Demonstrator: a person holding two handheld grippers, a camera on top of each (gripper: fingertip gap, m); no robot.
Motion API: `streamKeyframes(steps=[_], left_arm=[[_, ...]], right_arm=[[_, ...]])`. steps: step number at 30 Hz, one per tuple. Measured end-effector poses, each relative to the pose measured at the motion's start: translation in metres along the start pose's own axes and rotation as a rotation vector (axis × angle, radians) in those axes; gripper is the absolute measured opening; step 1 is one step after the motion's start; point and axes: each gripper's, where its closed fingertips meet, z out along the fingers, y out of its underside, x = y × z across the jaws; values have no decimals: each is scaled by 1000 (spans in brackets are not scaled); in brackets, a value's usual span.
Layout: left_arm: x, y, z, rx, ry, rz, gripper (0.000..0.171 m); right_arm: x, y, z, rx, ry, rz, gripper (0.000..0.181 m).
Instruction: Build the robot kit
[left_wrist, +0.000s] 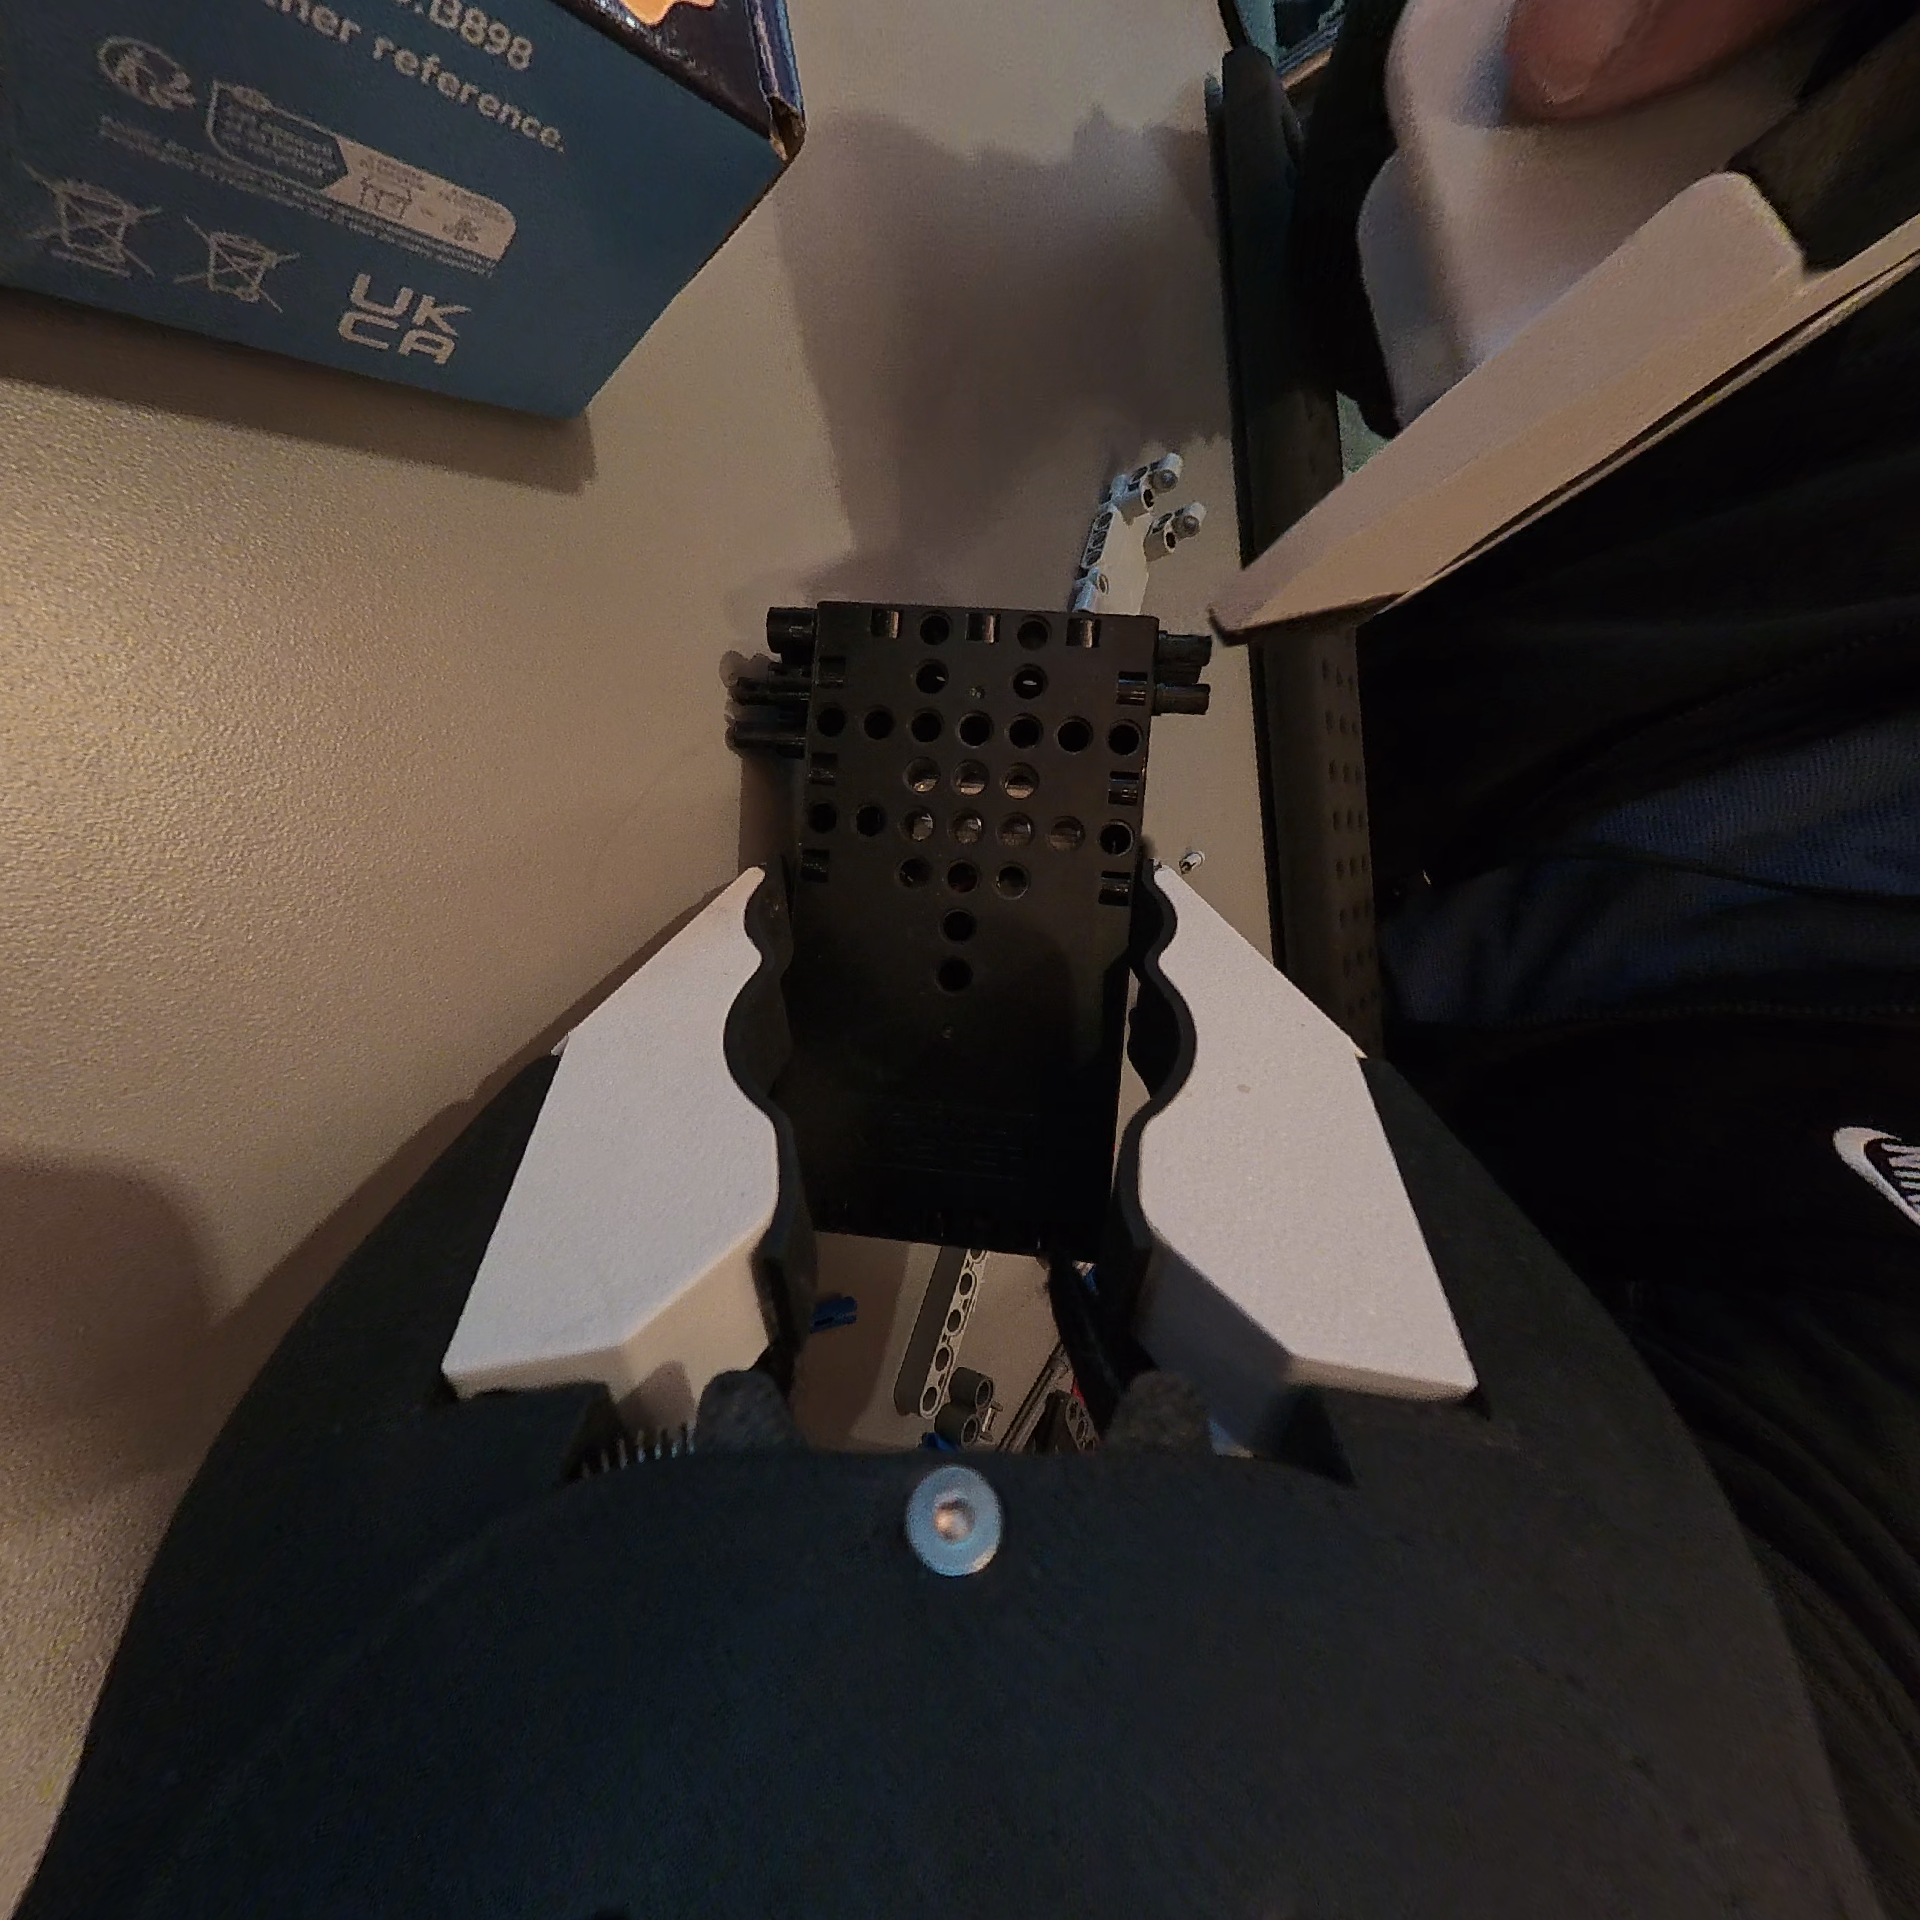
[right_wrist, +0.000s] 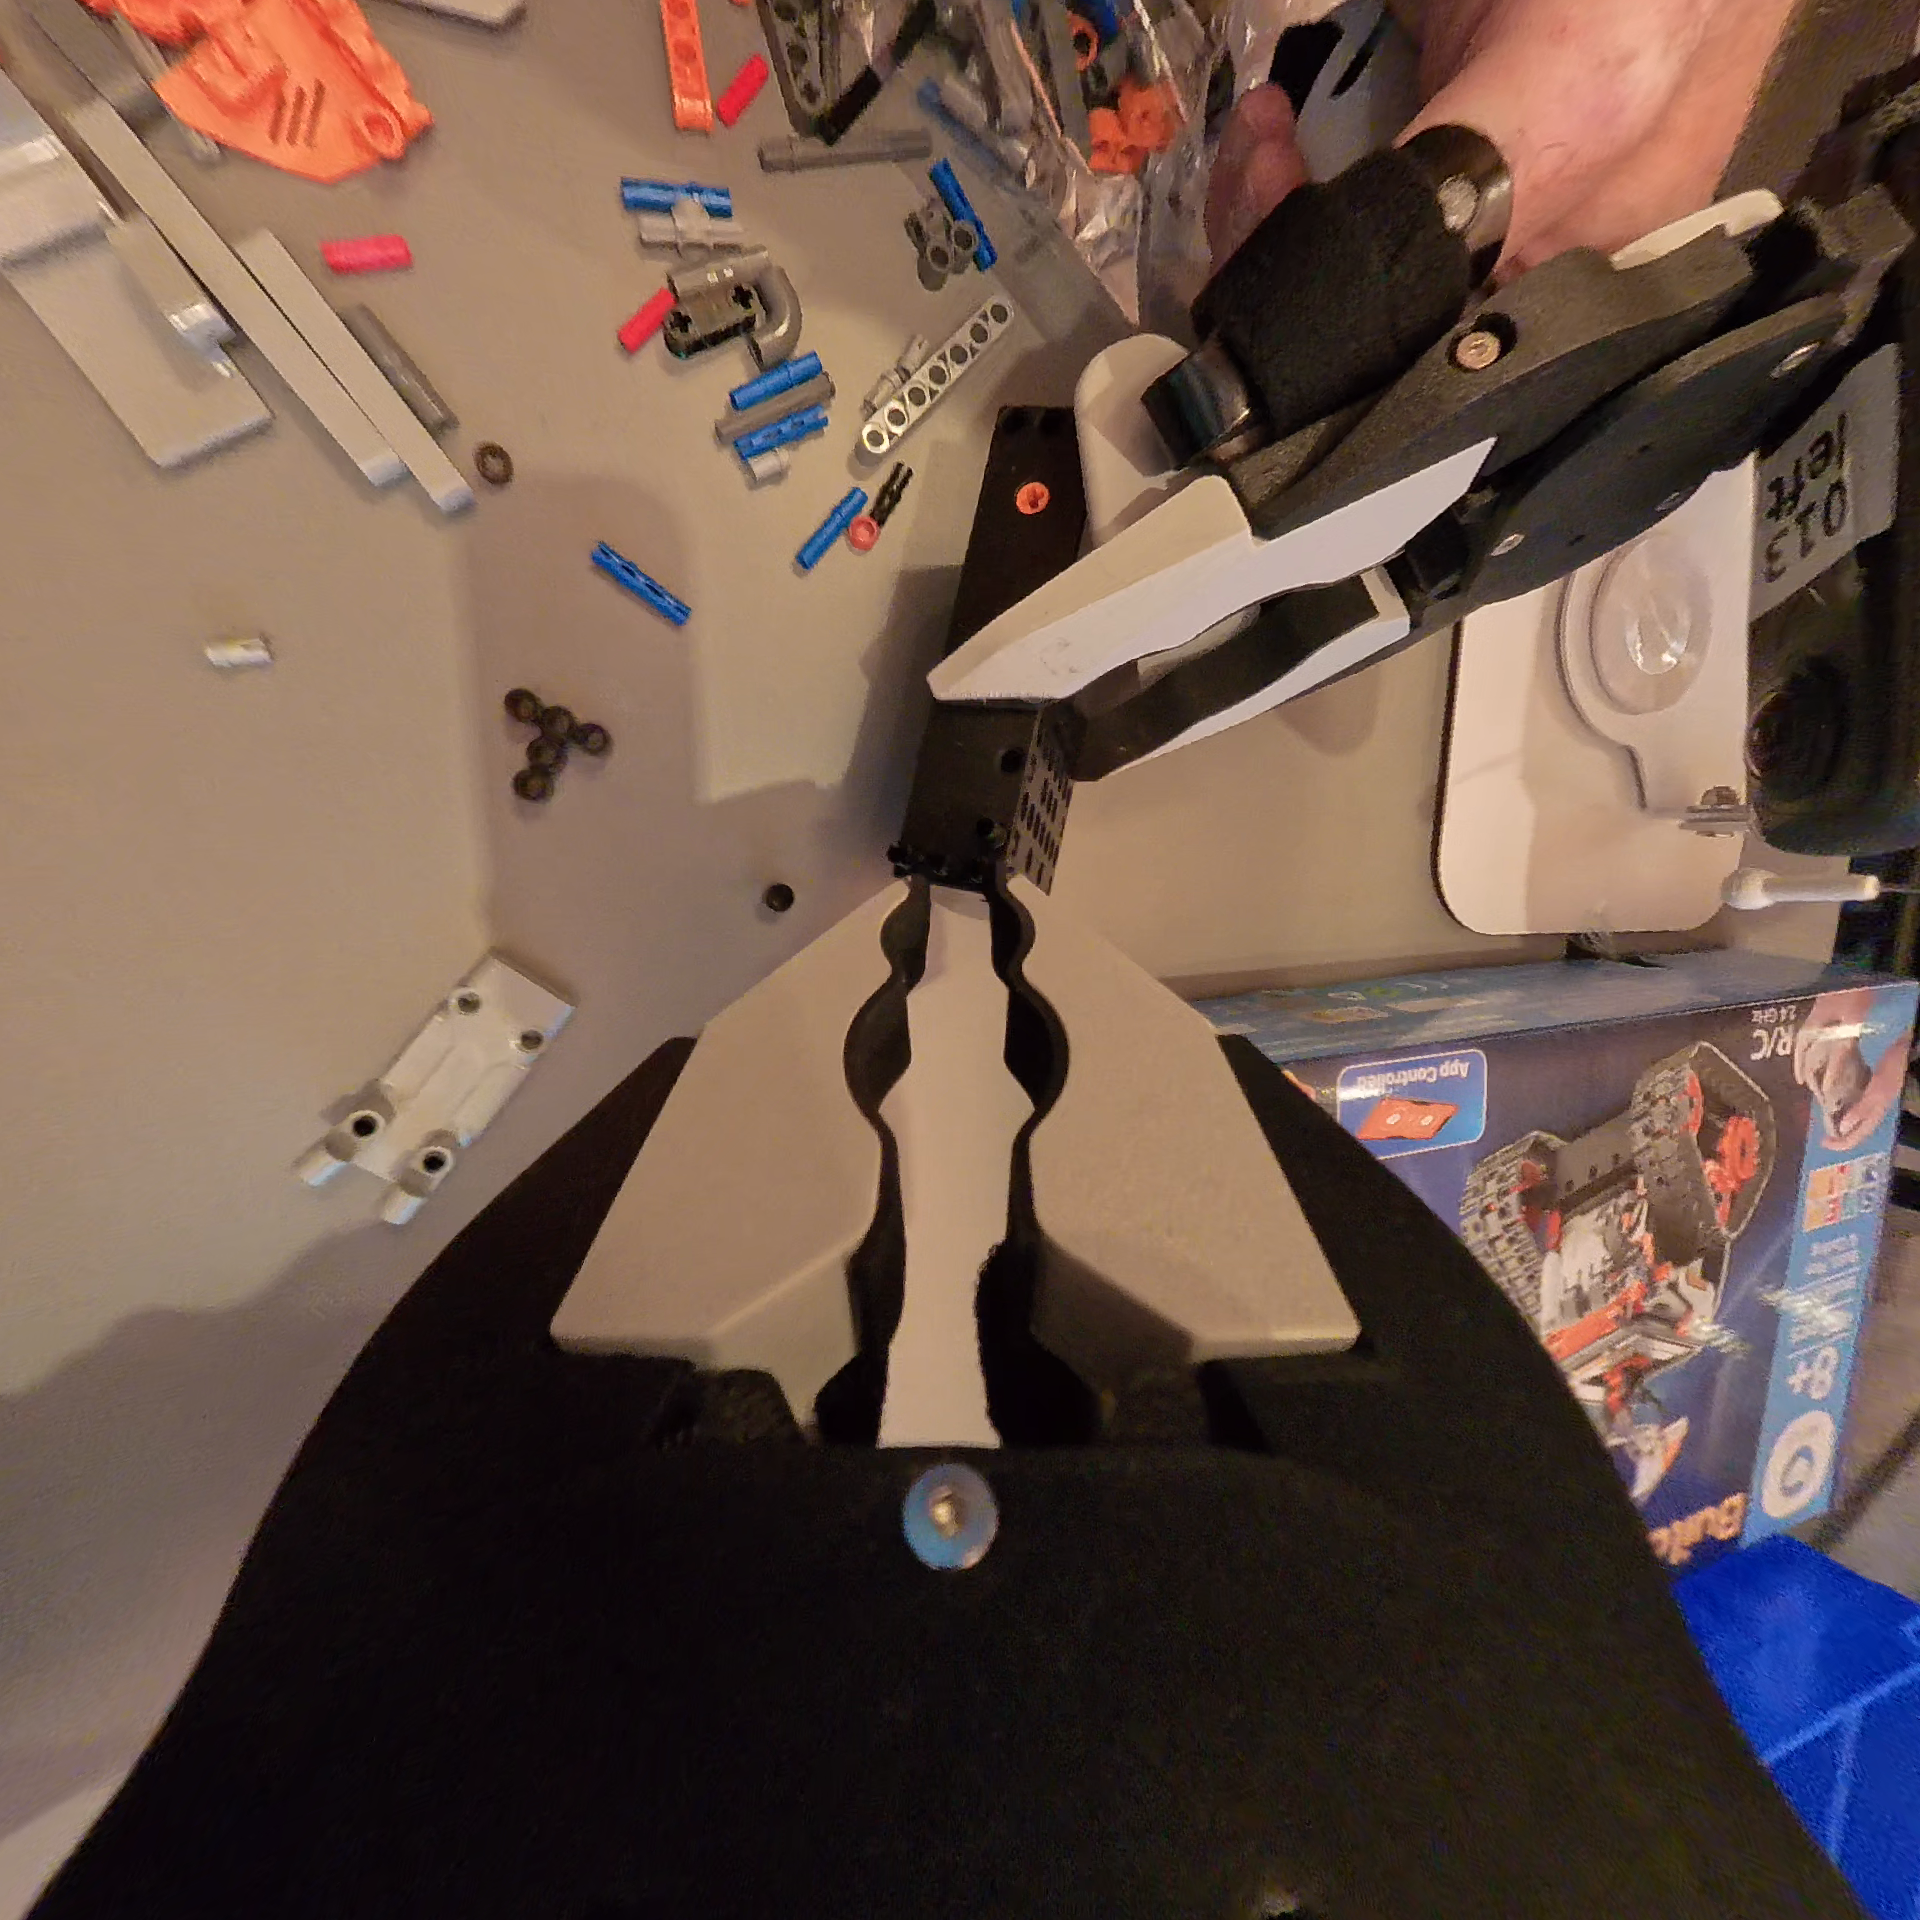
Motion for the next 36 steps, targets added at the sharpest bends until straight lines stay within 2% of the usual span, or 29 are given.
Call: streamKeyframes(steps=[4,6,8,12,16,22,24,27,30,33,36], left_arm=[[0,0,0,-3,5,1,64],[0,0,0,-10,10,-6,64],[0,-1,-1,-13,16,-13,63],[-3,-4,-3,12,4,-16,63],[-8,-8,-14,76,-30,-12,64],[0,-5,-33,107,-194,91,68],[12,-5,-33,108,-227,149,65],[10,9,-23,10,-346,202,56],[-3,18,-16,-63,-482,242,34],[-8,19,-16,-48,-526,244,26],[-9,20,-18,-20,-527,250,25]], right_arm=[[1,0,-4,42,8,77,22],[3,1,1,48,10,91,33],[3,1,9,44,5,93,35],[7,9,31,-7,42,58,28],[16,9,29,64,40,137,26],[20,10,20,217,-124,375,24],[23,11,19,261,-170,463,25],[23,13,18,291,-210,512,25],[22,12,18,291,-214,510,25],[22,13,17,280,-204,510,30],[24,15,15,283,-191,514,34]])
